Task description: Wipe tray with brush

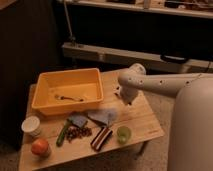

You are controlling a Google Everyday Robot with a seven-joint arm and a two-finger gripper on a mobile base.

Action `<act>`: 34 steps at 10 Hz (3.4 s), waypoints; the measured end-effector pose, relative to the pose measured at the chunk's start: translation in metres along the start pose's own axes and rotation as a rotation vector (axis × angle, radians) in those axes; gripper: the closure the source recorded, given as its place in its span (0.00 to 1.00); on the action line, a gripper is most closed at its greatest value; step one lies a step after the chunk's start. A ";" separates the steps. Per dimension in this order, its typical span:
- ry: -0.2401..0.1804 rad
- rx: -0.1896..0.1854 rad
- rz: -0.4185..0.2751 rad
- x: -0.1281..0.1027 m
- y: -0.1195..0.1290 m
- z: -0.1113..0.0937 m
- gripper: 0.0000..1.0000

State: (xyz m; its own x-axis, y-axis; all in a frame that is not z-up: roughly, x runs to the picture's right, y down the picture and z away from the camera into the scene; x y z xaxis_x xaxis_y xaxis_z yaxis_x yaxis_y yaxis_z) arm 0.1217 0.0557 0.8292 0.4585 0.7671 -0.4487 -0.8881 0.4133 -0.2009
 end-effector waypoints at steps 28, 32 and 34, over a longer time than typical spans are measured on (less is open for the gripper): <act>0.113 -0.745 -0.198 -0.157 0.142 -0.025 1.00; 0.176 -0.831 -0.279 -0.142 0.168 -0.031 1.00; 0.178 -0.833 -0.285 -0.121 0.160 -0.037 1.00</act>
State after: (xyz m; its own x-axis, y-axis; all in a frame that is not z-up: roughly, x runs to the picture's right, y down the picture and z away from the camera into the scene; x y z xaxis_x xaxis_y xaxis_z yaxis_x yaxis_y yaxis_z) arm -0.0767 0.0110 0.8195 0.7147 0.5737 -0.4001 -0.5082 0.0328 -0.8606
